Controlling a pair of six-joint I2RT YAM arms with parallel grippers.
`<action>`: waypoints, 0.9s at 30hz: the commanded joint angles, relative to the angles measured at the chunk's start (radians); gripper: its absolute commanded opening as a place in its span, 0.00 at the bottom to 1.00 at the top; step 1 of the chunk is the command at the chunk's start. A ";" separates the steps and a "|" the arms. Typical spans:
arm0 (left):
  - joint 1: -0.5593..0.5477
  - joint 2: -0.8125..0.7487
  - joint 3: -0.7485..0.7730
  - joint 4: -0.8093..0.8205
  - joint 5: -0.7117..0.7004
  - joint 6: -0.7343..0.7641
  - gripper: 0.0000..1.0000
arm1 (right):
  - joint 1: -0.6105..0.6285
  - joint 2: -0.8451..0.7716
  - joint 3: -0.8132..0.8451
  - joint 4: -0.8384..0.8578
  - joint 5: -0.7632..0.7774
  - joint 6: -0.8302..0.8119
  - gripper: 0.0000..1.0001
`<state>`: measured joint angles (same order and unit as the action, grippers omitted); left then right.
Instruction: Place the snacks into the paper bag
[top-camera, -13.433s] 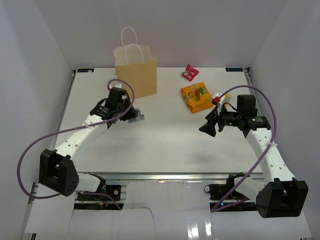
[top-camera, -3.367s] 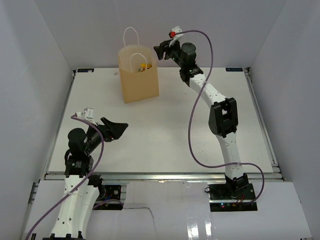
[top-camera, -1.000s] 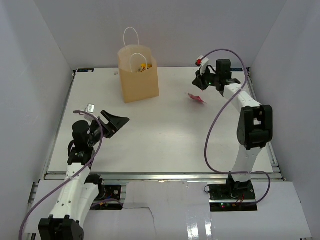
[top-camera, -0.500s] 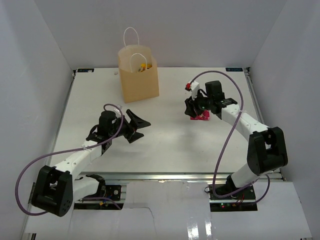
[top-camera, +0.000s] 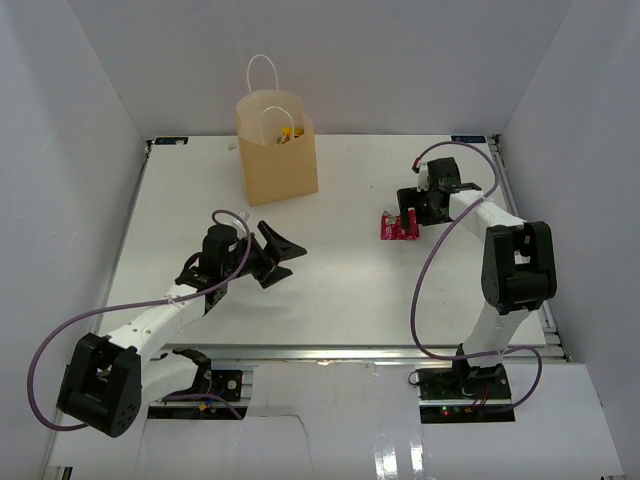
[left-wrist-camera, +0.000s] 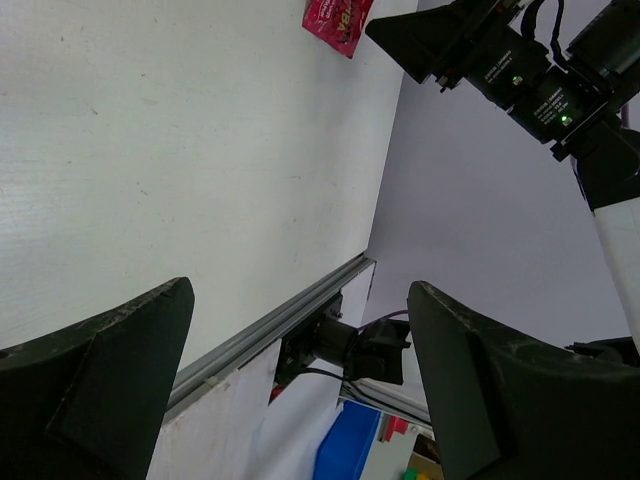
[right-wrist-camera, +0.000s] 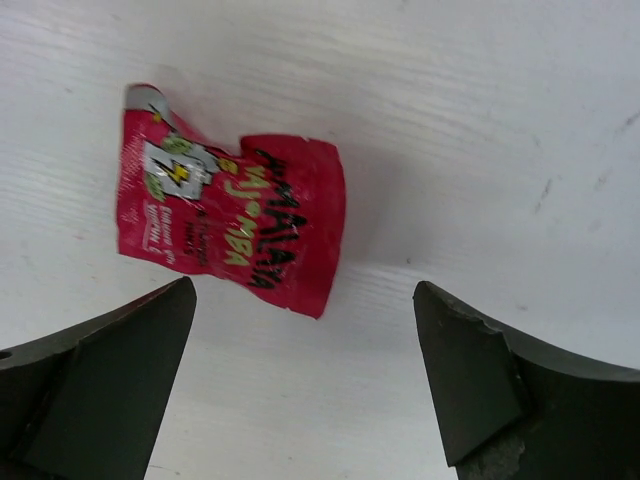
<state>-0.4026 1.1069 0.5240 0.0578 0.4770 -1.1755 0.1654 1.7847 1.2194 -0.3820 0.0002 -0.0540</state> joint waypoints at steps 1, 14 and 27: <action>-0.004 -0.039 -0.016 0.013 -0.018 -0.006 0.98 | -0.024 0.051 0.080 0.014 -0.130 0.023 0.95; -0.010 -0.096 -0.028 -0.007 -0.038 -0.012 0.98 | -0.079 0.183 0.167 0.011 -0.296 0.074 0.69; -0.031 -0.022 0.013 0.077 0.028 0.054 0.98 | -0.153 0.179 0.109 0.046 -0.580 0.060 0.08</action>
<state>-0.4232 1.0664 0.5003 0.0998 0.4789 -1.1629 0.0505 2.0045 1.3437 -0.3634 -0.4770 0.0204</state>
